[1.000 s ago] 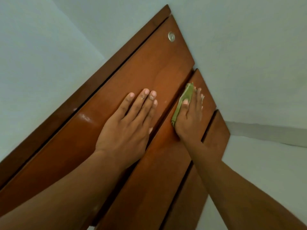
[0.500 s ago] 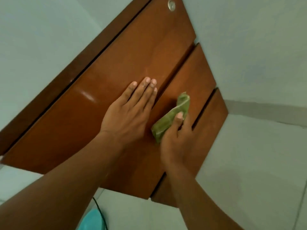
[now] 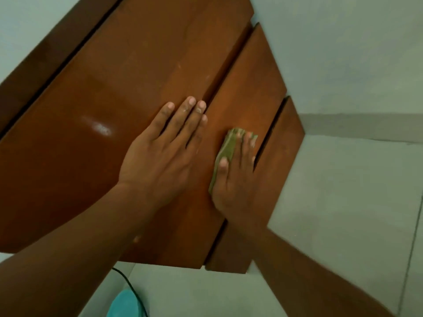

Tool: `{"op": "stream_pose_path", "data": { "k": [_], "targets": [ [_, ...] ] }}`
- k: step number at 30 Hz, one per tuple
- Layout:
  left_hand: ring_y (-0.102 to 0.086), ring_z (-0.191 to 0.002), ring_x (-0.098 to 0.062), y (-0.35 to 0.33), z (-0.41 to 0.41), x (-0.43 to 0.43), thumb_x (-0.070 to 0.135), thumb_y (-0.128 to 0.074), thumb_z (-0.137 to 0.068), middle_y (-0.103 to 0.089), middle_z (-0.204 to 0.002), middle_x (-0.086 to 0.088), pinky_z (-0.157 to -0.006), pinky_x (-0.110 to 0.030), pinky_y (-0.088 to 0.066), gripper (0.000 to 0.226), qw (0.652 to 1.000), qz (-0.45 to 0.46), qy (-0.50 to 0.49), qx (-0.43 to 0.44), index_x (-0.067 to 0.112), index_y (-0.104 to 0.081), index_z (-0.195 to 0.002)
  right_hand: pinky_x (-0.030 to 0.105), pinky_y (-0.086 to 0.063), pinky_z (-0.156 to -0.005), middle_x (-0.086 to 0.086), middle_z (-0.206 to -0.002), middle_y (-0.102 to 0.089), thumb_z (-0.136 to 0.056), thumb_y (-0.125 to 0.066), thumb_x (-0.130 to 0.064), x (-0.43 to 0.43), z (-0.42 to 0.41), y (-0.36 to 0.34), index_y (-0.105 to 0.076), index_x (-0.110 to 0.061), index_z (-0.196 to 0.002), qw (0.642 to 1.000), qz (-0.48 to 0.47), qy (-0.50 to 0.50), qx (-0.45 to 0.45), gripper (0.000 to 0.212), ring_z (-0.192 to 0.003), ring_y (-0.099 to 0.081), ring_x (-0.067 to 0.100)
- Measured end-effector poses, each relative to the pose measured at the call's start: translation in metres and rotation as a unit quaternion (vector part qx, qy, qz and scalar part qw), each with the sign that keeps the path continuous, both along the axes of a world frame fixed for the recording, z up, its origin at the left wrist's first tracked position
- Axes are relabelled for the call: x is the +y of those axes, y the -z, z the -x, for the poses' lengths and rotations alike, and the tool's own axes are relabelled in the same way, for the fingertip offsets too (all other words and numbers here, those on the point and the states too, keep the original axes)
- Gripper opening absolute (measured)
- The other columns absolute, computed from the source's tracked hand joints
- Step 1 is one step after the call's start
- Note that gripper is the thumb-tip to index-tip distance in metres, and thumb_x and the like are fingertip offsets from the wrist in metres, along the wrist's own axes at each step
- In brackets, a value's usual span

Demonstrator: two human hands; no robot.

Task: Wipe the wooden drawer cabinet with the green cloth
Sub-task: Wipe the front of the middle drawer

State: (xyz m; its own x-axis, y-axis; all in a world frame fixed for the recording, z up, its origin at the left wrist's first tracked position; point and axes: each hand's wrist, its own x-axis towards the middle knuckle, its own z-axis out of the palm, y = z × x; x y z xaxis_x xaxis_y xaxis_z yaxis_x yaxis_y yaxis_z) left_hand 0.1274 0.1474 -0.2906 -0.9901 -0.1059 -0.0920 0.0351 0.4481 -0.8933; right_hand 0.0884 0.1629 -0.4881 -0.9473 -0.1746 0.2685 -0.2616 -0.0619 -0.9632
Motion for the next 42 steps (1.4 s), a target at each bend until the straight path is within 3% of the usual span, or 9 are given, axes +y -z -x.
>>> {"op": "stream_pose_path", "data": {
  "k": [5,11,14,16,21,24,27,30,42],
  "targets": [
    [0.03,-0.149,-0.035,0.001,0.0,0.0,0.032,0.002,-0.103,0.034,-0.159,-0.023,-0.123,-0.051,0.012,0.063,1.0,0.016,-0.008,-0.019,0.0,0.028,-0.151,0.03,0.003,-0.129,0.001,-0.172,-0.007,-0.107,-0.019,-0.045,-0.007,0.131,0.0,-0.008,-0.016,-0.163,0.997,-0.017,0.009,-0.076,0.064,-0.158,-0.003,0.013],
    [0.03,-0.149,-0.038,0.001,0.0,-0.005,0.031,0.007,-0.1,0.033,-0.158,-0.026,-0.123,-0.053,0.01,0.064,1.0,0.017,0.0,-0.025,-0.003,0.027,-0.151,0.034,-0.025,-0.124,0.008,-0.164,-0.032,-0.11,-0.024,-0.031,0.004,0.189,0.0,-0.027,-0.012,-0.159,0.993,-0.029,0.031,-0.11,0.053,-0.151,-0.031,0.021],
    [0.031,-0.148,-0.037,0.001,0.002,-0.001,0.031,0.009,-0.097,0.036,-0.157,-0.026,-0.123,-0.053,0.011,0.065,0.999,0.023,-0.006,-0.03,-0.003,0.029,-0.149,0.036,-0.048,-0.092,0.006,-0.127,-0.067,-0.104,-0.028,-0.039,0.012,0.188,0.001,-0.059,-0.023,-0.129,0.975,-0.017,0.076,-0.208,0.043,-0.116,-0.063,0.029],
    [0.03,-0.149,-0.036,0.0,0.003,0.002,0.031,0.01,-0.098,0.035,-0.158,-0.024,-0.124,-0.052,0.01,0.064,0.999,0.021,-0.008,-0.022,-0.002,0.029,-0.149,0.037,-0.051,-0.092,0.001,-0.114,-0.071,-0.097,-0.022,-0.05,0.023,0.178,-0.009,-0.064,-0.029,-0.117,0.954,-0.021,0.098,-0.284,0.051,-0.103,-0.067,0.028],
    [0.022,-0.152,-0.034,0.002,0.004,-0.002,0.03,0.002,-0.104,0.023,-0.163,-0.022,-0.125,-0.051,0.007,0.062,1.0,0.012,0.016,0.01,0.0,0.018,-0.155,0.022,-0.045,-0.089,-0.025,-0.108,-0.062,-0.107,-0.037,-0.036,0.054,0.043,-0.028,-0.06,-0.043,-0.124,0.939,0.152,0.104,-0.289,0.029,-0.096,-0.06,-0.002],
    [0.019,-0.153,-0.033,0.002,0.006,0.0,0.032,-0.006,-0.106,0.02,-0.165,-0.02,-0.125,-0.05,0.007,0.063,1.0,0.013,0.014,0.016,0.002,0.014,-0.157,0.027,-0.052,-0.096,-0.006,-0.129,-0.067,-0.108,-0.037,-0.034,0.054,-0.088,-0.019,-0.059,-0.033,-0.136,0.97,0.162,0.003,-0.178,0.036,-0.119,-0.063,0.009],
    [0.019,-0.154,-0.032,0.004,0.003,0.002,0.03,-0.006,-0.106,0.018,-0.166,-0.018,-0.125,-0.049,0.007,0.061,1.0,0.017,0.009,0.018,0.003,0.013,-0.157,0.051,-0.027,-0.124,-0.003,-0.171,-0.01,-0.107,-0.029,-0.04,0.036,-0.163,-0.012,-0.015,-0.031,-0.162,0.985,0.094,-0.131,-0.06,0.057,-0.158,-0.013,0.024],
    [0.01,-0.155,-0.033,0.008,0.0,0.001,0.028,-0.002,-0.105,0.007,-0.168,-0.021,-0.126,-0.049,0.004,0.06,0.999,0.002,0.018,0.03,0.002,0.003,-0.159,0.055,-0.02,-0.125,0.004,-0.172,0.001,-0.107,-0.019,-0.045,0.017,-0.141,0.002,0.004,-0.024,-0.162,0.996,0.04,-0.083,-0.001,0.063,-0.158,-0.006,0.032],
    [0.01,-0.155,-0.037,0.02,-0.006,-0.002,0.023,0.008,-0.098,0.009,-0.166,-0.026,-0.125,-0.051,0.001,0.065,0.999,-0.02,0.025,0.032,-0.003,0.005,-0.157,0.03,0.004,-0.128,0.006,-0.172,-0.003,-0.109,-0.02,-0.039,-0.002,0.099,0.016,-0.006,-0.01,-0.162,0.998,-0.022,0.0,-0.064,0.061,-0.158,-0.002,0.015]
  ]
}}
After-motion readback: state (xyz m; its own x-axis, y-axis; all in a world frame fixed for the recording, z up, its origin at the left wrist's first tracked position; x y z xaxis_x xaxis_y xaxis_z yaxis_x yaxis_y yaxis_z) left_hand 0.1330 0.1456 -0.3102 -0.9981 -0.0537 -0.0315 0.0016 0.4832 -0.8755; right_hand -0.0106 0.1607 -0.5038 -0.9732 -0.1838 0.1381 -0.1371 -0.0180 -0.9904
